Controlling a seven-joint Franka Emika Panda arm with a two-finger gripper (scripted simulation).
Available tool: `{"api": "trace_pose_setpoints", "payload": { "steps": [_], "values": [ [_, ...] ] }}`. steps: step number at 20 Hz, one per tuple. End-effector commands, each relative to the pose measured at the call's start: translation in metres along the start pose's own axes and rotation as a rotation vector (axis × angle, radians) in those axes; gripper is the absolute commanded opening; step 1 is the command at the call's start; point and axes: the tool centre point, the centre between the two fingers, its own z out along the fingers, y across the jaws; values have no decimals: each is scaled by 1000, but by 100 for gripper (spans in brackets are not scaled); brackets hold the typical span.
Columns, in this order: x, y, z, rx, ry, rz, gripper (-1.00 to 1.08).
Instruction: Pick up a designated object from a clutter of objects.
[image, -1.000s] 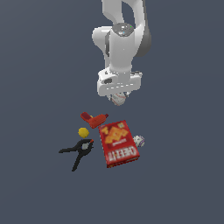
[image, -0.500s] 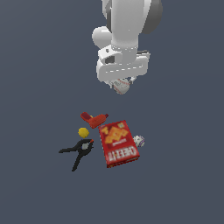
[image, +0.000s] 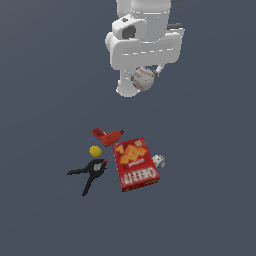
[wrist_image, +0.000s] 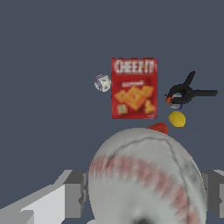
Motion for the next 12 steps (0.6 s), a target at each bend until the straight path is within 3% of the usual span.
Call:
{"api": "trace_pose_setpoints", "payload": {
  "steps": [1, 12],
  "values": [
    [3, -1, -18, 0, 1, 0, -100],
    [12, -2, -52, 0, 0, 0, -100]
  ]
}}
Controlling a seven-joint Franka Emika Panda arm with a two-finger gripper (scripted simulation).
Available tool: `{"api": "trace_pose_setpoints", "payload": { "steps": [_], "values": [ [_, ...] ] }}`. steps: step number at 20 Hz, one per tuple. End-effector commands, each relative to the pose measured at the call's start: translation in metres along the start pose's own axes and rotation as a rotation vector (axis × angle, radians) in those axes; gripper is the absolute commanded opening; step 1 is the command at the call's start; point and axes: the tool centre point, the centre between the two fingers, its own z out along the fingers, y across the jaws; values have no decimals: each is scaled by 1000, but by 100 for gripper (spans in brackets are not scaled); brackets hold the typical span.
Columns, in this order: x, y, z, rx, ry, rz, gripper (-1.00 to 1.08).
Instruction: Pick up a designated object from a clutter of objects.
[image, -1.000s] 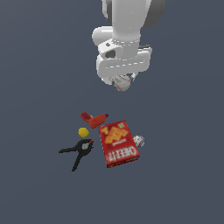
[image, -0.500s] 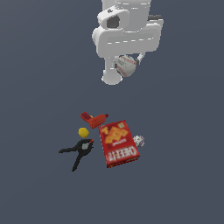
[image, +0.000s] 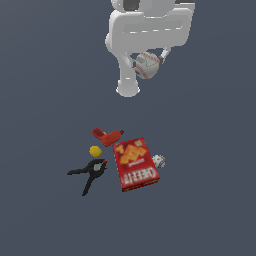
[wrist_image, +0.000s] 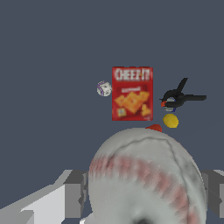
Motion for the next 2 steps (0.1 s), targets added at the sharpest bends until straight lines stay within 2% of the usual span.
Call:
{"api": "trace_pose_setpoints", "payload": {
  "steps": [1, 2],
  "values": [
    [1, 0, -4, 0, 1, 0, -100],
    [1, 0, -4, 0, 1, 0, -100]
  ]
}}
